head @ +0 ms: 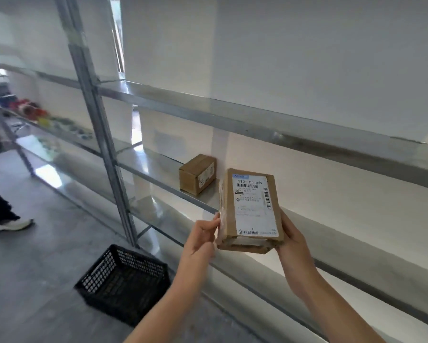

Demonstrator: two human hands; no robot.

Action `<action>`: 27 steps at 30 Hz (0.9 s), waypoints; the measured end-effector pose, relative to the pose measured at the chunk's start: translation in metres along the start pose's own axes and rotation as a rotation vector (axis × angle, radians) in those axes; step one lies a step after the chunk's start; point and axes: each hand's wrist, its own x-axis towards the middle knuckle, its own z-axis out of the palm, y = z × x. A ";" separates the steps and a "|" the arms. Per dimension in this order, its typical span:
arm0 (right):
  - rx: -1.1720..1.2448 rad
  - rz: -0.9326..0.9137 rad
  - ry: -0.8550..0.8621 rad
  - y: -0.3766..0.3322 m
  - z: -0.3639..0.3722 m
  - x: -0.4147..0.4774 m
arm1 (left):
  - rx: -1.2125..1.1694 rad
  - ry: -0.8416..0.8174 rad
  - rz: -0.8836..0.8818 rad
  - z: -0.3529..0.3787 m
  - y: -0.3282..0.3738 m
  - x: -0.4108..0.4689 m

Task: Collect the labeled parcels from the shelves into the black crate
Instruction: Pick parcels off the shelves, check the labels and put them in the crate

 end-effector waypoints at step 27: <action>-0.096 -0.102 -0.686 0.016 0.386 0.026 | -0.007 0.690 0.045 -0.322 0.047 -0.036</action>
